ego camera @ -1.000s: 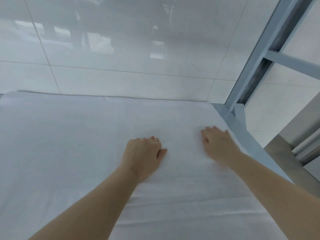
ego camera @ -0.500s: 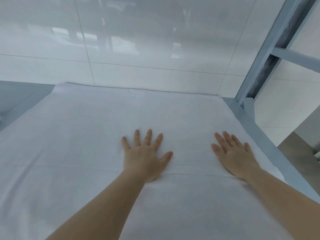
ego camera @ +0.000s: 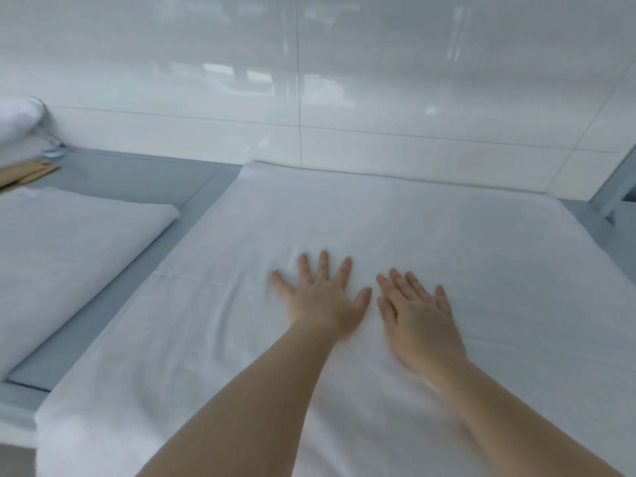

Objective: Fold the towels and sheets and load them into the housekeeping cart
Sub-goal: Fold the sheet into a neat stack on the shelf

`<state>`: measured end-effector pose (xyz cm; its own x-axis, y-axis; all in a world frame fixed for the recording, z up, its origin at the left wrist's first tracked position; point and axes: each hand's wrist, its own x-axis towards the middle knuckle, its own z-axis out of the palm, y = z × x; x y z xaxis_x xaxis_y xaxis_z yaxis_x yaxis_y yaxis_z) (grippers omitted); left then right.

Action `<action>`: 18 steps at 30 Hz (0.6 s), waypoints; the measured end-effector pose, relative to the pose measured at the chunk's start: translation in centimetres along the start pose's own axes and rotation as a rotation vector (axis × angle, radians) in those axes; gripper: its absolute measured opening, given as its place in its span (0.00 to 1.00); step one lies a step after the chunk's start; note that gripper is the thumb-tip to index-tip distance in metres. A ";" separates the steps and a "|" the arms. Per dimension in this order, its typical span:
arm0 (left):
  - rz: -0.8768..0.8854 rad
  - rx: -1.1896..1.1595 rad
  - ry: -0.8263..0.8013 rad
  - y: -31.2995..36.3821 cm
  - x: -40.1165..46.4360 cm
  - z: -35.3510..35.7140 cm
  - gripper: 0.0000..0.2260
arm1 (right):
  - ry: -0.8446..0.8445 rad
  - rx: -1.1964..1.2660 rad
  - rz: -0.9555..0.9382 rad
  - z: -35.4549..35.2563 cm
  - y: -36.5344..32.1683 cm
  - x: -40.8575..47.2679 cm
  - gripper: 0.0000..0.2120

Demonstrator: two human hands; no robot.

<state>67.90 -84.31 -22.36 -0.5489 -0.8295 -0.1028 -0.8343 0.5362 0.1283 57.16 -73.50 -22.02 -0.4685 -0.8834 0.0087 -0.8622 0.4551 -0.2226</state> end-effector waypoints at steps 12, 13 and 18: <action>-0.093 0.005 0.104 -18.0 -0.3 -1.2 0.34 | -0.084 -0.092 0.124 -0.1 -0.8 -0.4 0.26; -0.082 -0.001 0.110 -18.4 -0.6 -1.2 0.34 | -0.087 -0.086 0.181 -0.1 -1.5 -0.3 0.26; -0.089 -0.033 0.109 -18.2 -1.9 -1.1 0.29 | -0.141 -0.028 0.230 1.1 -10.3 0.4 0.27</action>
<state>84.24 -92.65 -23.46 -0.4621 -0.8868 -0.0078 -0.8765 0.4554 0.1562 66.05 -78.67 -20.81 -0.6229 -0.7625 -0.1748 -0.7423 0.6467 -0.1755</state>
